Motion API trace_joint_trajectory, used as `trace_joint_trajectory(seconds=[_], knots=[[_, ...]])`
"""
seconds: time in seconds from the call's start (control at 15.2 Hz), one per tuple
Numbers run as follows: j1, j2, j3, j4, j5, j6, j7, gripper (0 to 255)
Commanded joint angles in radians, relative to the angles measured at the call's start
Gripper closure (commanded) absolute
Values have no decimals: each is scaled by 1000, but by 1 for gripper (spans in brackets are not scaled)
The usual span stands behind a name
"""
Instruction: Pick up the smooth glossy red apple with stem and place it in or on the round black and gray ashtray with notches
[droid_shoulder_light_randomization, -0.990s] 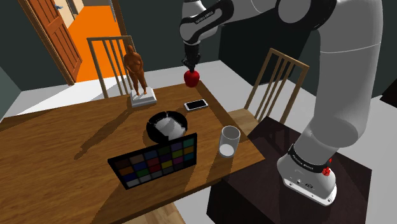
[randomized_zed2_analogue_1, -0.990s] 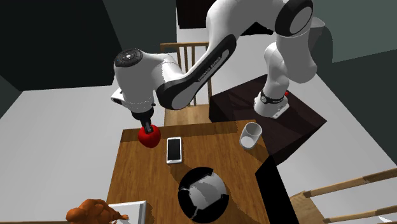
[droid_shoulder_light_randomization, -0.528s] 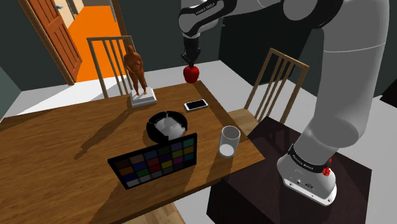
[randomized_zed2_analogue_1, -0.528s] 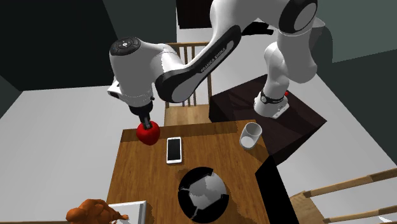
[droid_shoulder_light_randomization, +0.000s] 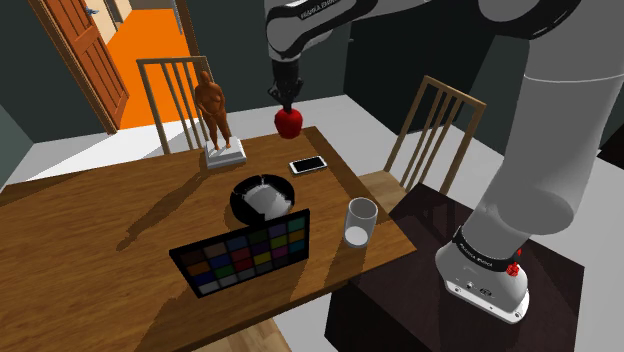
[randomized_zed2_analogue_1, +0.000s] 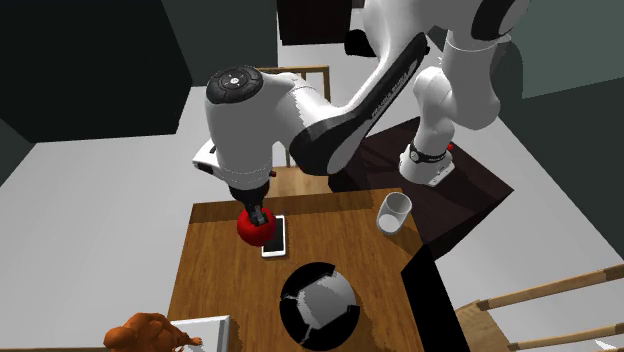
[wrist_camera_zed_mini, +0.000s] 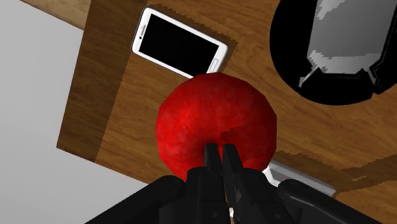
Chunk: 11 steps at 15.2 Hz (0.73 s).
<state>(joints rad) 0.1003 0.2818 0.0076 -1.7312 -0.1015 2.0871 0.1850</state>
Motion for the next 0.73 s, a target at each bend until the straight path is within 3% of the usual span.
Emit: trace_joint_trajectory(seconds=[0.0, 0.66], knots=[[26, -31, 13, -28, -7, -7, 42, 255], [159, -92, 93, -37, -33, -81, 258, 255]])
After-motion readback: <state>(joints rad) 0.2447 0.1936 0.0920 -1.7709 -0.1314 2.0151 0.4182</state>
